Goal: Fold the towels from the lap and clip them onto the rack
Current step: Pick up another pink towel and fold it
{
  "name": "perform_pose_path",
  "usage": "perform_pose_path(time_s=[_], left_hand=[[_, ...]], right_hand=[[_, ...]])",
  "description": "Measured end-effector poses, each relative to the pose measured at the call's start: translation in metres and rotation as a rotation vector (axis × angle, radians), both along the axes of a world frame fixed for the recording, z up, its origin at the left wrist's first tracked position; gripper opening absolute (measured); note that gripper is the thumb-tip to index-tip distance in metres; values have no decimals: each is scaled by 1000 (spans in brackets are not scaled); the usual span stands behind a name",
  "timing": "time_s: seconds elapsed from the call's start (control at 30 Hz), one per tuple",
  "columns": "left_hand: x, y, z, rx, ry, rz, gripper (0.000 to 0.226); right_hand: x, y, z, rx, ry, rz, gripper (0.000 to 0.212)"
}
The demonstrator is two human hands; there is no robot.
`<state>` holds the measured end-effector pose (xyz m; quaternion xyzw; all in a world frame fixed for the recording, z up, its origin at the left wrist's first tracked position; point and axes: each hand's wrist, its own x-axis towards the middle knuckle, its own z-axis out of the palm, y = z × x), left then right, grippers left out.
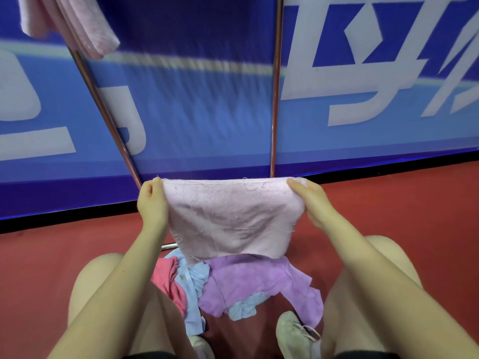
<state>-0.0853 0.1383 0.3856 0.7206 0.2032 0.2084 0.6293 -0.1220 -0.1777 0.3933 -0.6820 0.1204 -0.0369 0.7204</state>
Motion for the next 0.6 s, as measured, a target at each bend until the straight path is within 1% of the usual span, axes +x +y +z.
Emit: perform_pose_path(time_s=[0.1,0.17,0.2,0.23,0.3,0.37,0.47,0.5,0.53,0.6], left_hand=[[-4,-9,3,75,42,-35,28],[-3,-16,5,99,159,-81,32],[-1,-17,4,61,221,-89,34],[-1,-19,4,-23,278,-95,37],[-4,-21,4,-221,359,-126,39],[-7,-21,5,-361,389,-195,35],[-10,-23,13,-518,373,-257,18],[-12,-24,16,-565,363,-275,16],[-12,-25,16,-608,352,-295,17],[-13,-26,17,-678,300,-308,22]], right_hand=[[1,6,7,29,36,-147,9],[4,11,8,39,45,-223,16],[6,15,8,56,58,-251,22],[8,19,8,78,75,-267,26],[11,28,8,111,116,-267,21],[15,36,8,152,146,-255,17],[19,46,9,211,173,-271,33],[21,47,9,224,177,-280,35],[22,49,10,235,185,-286,32],[24,52,11,264,200,-294,16]])
